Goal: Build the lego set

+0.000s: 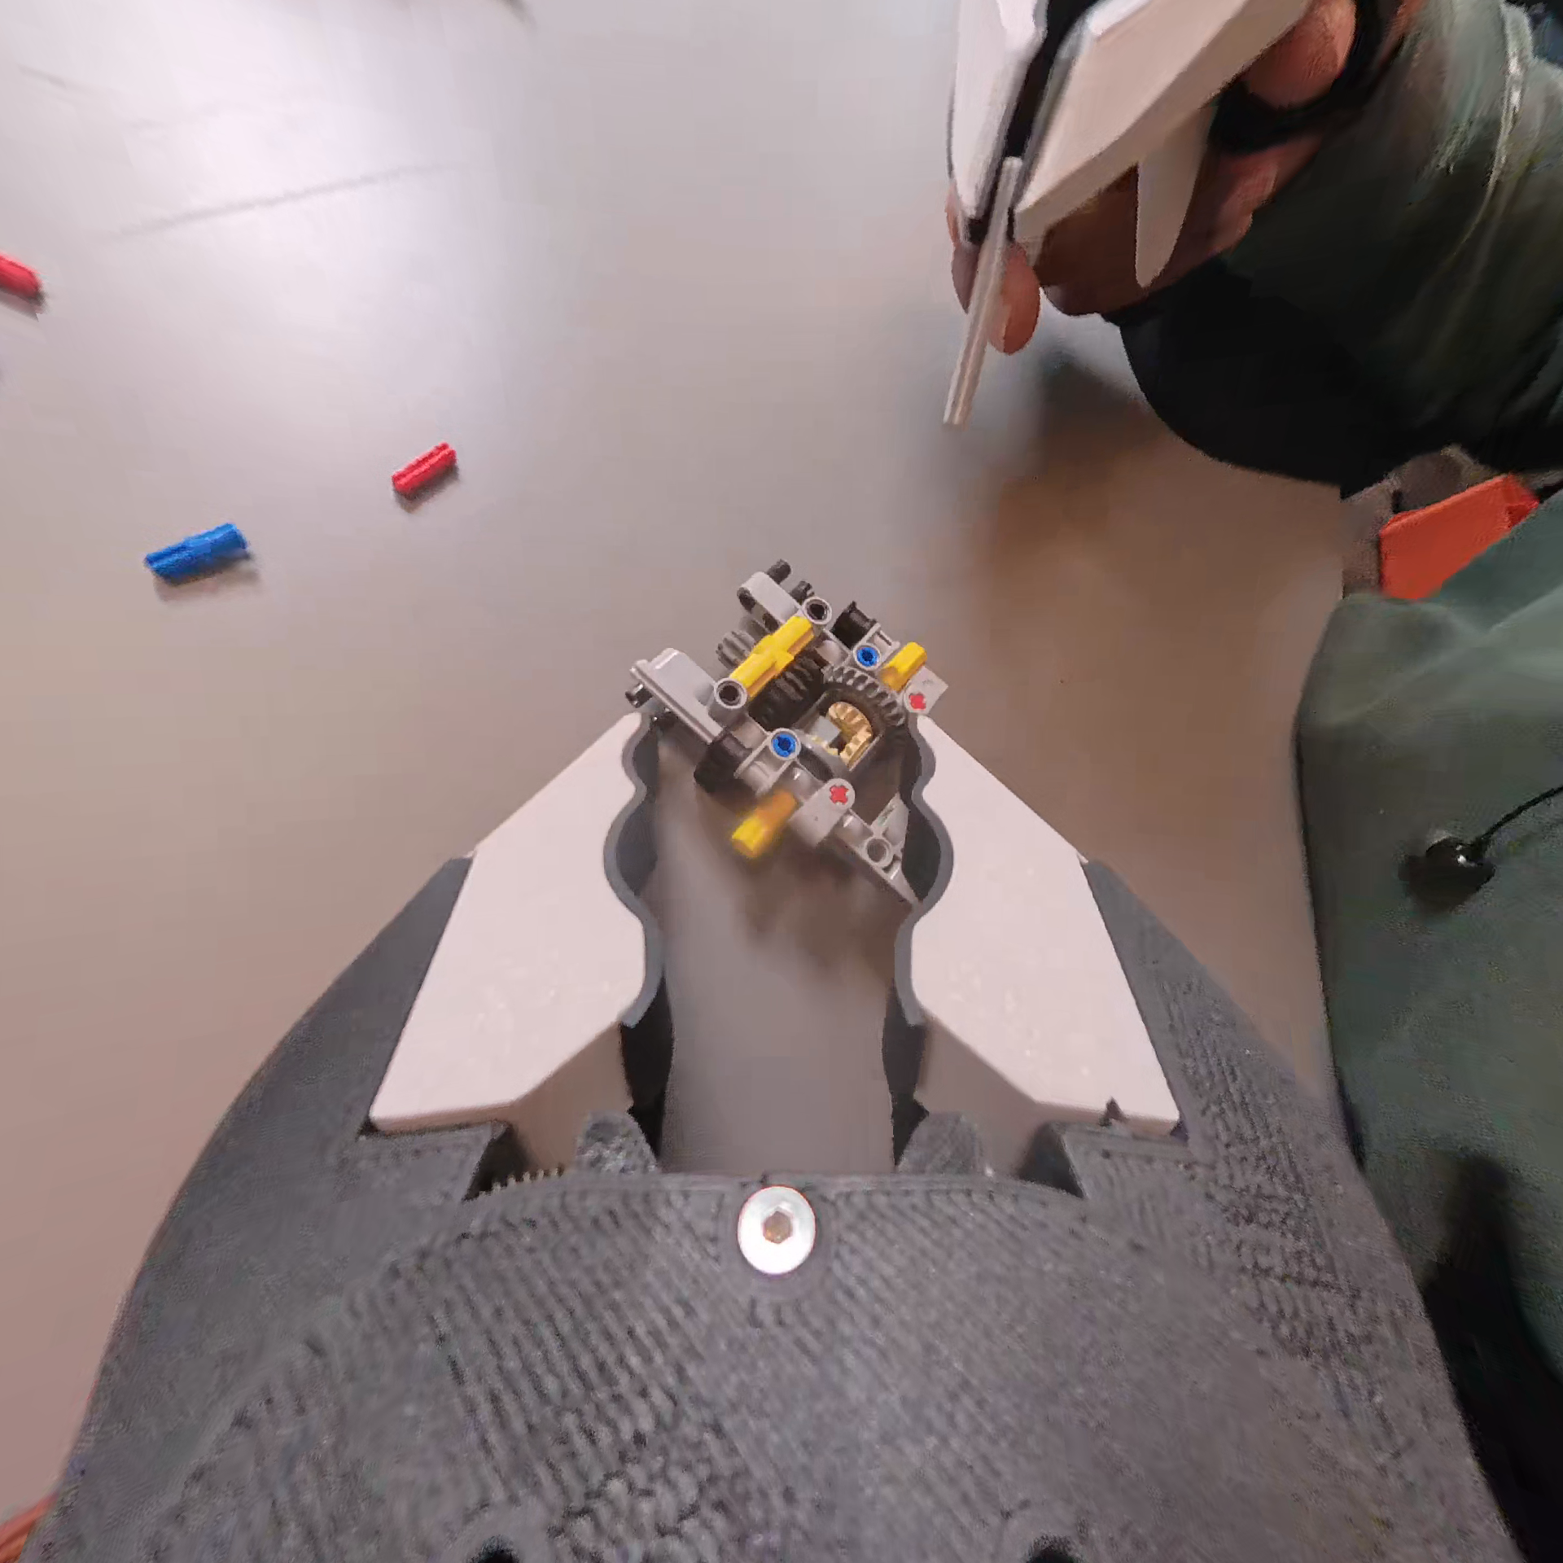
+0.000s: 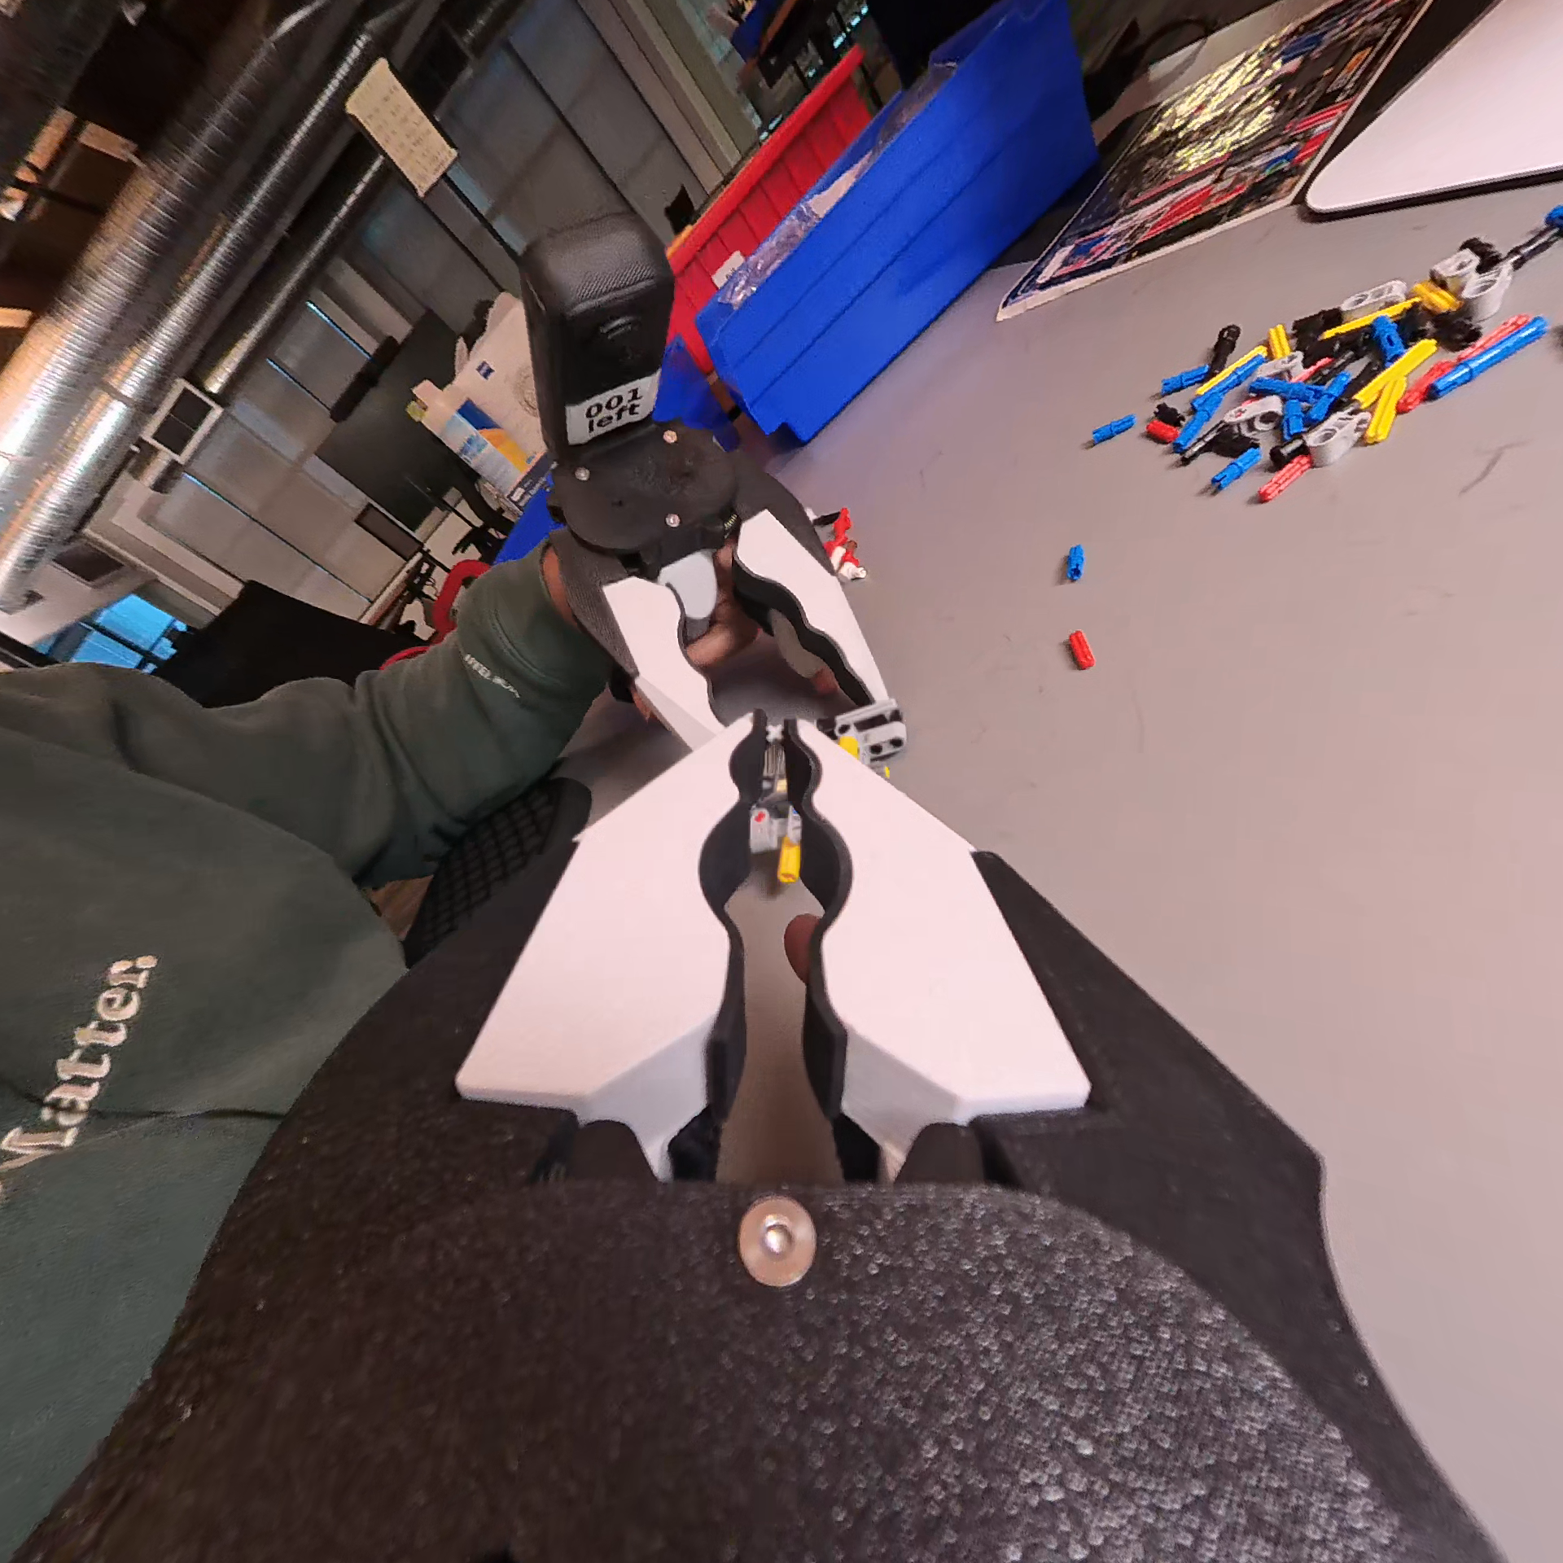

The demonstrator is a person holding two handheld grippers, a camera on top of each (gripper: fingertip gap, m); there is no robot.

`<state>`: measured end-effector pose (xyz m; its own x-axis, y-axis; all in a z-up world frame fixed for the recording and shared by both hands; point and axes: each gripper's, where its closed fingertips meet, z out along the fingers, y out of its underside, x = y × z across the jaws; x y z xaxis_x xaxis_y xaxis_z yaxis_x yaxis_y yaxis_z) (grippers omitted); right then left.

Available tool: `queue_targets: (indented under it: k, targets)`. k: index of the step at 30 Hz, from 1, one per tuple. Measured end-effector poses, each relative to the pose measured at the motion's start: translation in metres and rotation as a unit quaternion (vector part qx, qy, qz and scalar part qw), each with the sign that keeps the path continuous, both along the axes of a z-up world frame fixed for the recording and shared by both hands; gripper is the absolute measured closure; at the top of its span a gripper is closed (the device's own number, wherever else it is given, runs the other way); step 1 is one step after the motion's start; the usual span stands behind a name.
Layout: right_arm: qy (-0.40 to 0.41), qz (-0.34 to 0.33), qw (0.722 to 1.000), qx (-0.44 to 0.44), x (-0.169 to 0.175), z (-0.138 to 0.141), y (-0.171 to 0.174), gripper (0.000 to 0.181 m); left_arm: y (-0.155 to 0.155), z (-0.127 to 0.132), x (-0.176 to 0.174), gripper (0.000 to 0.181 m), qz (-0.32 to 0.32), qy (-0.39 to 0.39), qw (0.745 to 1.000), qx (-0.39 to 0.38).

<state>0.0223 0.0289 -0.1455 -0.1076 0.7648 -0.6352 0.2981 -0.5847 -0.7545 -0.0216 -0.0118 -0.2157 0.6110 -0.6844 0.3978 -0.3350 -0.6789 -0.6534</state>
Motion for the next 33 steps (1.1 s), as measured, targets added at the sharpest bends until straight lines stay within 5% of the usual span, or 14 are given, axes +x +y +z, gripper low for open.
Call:
queue_targets:
  k: [5, 33]
  targets:
    - [0.013, 0.030, 0.999, -0.028, 0.002, 0.004, -0.008, 0.179, -0.003, 0.007, 0.007, 0.150, -0.006, -0.002, 0.995, 0.100]
    - [-0.019, 0.104, 0.994, -0.014, 0.003, -0.009, -0.040, 0.179, -0.016, 0.053, 0.009, 0.162, 0.032, -0.028, 0.933, 0.357]
